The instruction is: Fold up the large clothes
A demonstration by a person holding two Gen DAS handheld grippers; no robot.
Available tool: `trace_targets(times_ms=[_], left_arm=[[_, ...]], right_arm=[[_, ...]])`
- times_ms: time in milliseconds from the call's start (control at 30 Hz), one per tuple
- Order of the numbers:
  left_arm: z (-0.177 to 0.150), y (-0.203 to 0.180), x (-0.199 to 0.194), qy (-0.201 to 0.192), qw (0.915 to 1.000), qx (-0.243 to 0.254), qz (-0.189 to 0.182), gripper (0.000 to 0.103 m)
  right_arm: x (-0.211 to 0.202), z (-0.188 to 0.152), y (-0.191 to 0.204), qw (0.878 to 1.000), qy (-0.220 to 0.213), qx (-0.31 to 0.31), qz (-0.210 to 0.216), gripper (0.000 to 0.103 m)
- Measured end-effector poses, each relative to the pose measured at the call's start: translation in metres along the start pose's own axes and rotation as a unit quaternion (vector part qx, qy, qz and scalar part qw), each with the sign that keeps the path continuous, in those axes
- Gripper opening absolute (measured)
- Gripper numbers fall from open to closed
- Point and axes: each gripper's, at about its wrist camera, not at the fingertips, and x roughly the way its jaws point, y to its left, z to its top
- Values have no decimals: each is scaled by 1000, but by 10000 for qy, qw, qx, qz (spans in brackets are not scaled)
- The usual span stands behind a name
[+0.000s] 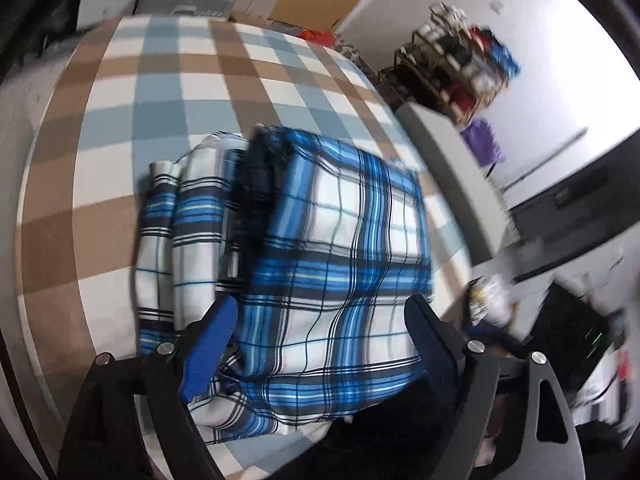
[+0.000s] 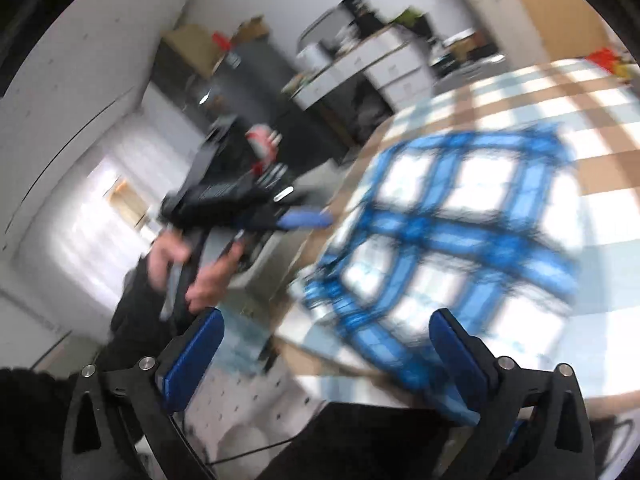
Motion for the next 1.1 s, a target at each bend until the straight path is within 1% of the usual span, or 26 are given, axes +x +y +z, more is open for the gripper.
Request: trace_targets(times_ms=[33, 67, 133, 167, 233, 267, 333, 367, 400, 433, 467, 500, 567, 633, 667, 700, 767, 800, 833, 867, 900, 967, 1000, 1067, 1100], left_arm=[[-2, -3, 14, 156, 9997, 112, 179, 82], [-5, 0, 25, 336, 9987, 123, 355, 82], [-10, 14, 51, 731, 9942, -25, 789, 82], [-14, 22, 59, 868, 9915, -105, 966, 82], [-15, 23, 57, 587, 9920, 43, 1113, 83], [-14, 23, 57, 627, 9895, 70, 1303, 83], [-12, 25, 60, 770, 9878, 30, 1355, 83], [-10, 26, 57, 754, 9880, 4, 1349, 83], [-7, 26, 53, 749, 9870, -17, 1420, 83], [-4, 29, 47, 706, 9848, -67, 1587, 83], [0, 32, 39, 618, 9840, -108, 1670, 83], [4, 36, 34, 552, 9846, -150, 1655, 83], [11, 43, 31, 566, 9836, -257, 1692, 83], [17, 50, 36, 611, 9814, -320, 1792, 83], [19, 53, 39, 631, 9816, -328, 1775, 83], [22, 58, 42, 719, 9828, -323, 1673, 83], [24, 70, 53, 859, 9854, -518, 1376, 83], [27, 75, 55, 840, 9869, -624, 1232, 86], [28, 77, 53, 760, 9887, -666, 1109, 86], [29, 80, 56, 821, 9892, -726, 971, 86], [30, 81, 57, 833, 9896, -714, 925, 86], [31, 80, 58, 865, 9898, -596, 961, 86], [32, 80, 60, 894, 9903, -538, 922, 86], [36, 73, 65, 922, 9914, -629, 685, 86], [35, 71, 63, 939, 9916, -674, 583, 86]], right_arm=[[-5, 1, -6, 9997, -78, 23, -242, 103], [-7, 2, -12, 9988, -100, 50, -484, 103], [-3, 2, -24, 9965, -7, 191, -817, 103], [2, 0, -30, 9963, 79, 303, -796, 103], [3, -1, -45, 9958, 231, 524, -713, 103], [9, -4, -51, 9954, 363, 647, -608, 103], [12, -6, -56, 9948, 420, 731, -571, 103], [12, -6, -58, 9947, 426, 767, -529, 103], [12, -4, -58, 9947, 421, 803, -485, 103], [10, -2, -61, 9945, 422, 866, -413, 103], [7, 2, -65, 9936, 418, 1011, -273, 103], [4, 5, -69, 9928, 388, 1123, -134, 103], [-4, 11, -78, 9915, 238, 1282, 43, 103], [-8, 19, -87, 9911, 151, 1315, -126, 103], [-10, 23, -93, 9906, 154, 1327, -284, 103], [-9, 25, -99, 9897, 213, 1360, -402, 103], [-2, 30, -107, 9879, 417, 1422, -456, 103], [-1, 27, -109, 9872, 500, 1438, -472, 103], [5, 29, -113, 9854, 659, 1474, -541, 103], [9, 30, -115, 9845, 761, 1489, -538, 103], [16, 31, -116, 9843, 831, 1479, -490, 103], [27, 35, -118, 9822, 1052, 1459, -531, 103], [30, 35, -119, 9817, 1116, 1465, -483, 103], [34, 38, -122, 9818, 1133, 1476, -377, 103], [35, 41, -124, 9816, 1143, 1491, -339, 99]])
